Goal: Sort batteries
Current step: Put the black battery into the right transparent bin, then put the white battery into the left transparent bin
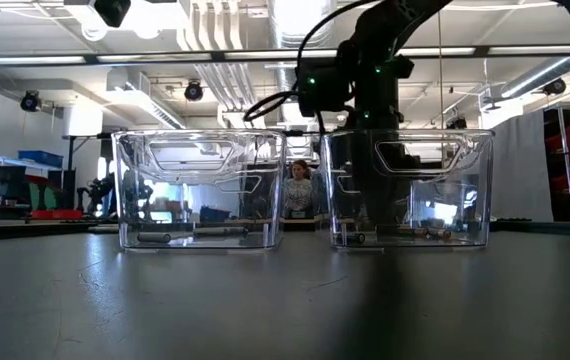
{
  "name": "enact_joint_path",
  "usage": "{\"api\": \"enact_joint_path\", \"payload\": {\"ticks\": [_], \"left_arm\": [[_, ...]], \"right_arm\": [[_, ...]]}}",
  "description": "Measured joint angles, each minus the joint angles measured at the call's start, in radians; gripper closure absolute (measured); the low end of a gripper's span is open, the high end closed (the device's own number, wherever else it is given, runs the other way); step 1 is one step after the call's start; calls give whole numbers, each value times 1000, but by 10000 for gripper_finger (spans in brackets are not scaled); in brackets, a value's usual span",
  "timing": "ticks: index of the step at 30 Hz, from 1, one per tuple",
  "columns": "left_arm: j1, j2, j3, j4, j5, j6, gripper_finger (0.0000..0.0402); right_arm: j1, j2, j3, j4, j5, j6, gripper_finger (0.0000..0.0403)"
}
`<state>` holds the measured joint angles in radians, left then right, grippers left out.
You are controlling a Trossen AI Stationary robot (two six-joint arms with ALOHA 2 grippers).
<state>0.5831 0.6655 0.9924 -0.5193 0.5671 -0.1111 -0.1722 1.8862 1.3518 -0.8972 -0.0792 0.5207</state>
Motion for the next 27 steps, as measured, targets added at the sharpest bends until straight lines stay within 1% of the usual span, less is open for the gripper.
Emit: {"api": "enact_joint_path", "payload": {"ticks": [5, 8, 11, 13, 16, 18, 22, 25, 27], "left_arm": [[0, -12, 0, 2, 1, 20, 248], [0, -11, 0, 2, 1, 23, 248], [0, -1, 0, 2, 1, 22, 248], [0, 11, 0, -2, 1, 9, 248], [0, 28, 0, -3, 0, 4, 248], [1, 38, 1, 4, -7, 4, 248], [4, 62, 18, 4, -44, 21, 248], [6, 78, 34, 29, -54, 23, 248], [7, 90, 44, 42, -84, 25, 248]], "right_arm": [[1, 0, -31, 23, -10, 2, 380], [1, 0, -39, 21, -45, 1, 380], [1, 0, -33, 11, -56, 29, 371], [1, -5, -13, -4, -100, 45, 353], [1, -25, 48, -48, -181, 65, 311], [1, -42, 109, -113, -191, 68, 281], [-31, -79, 247, -250, -168, 68, 232], [-106, -90, 337, -328, -104, 66, 208], [-183, -91, 375, -355, -51, 61, 201]]}}
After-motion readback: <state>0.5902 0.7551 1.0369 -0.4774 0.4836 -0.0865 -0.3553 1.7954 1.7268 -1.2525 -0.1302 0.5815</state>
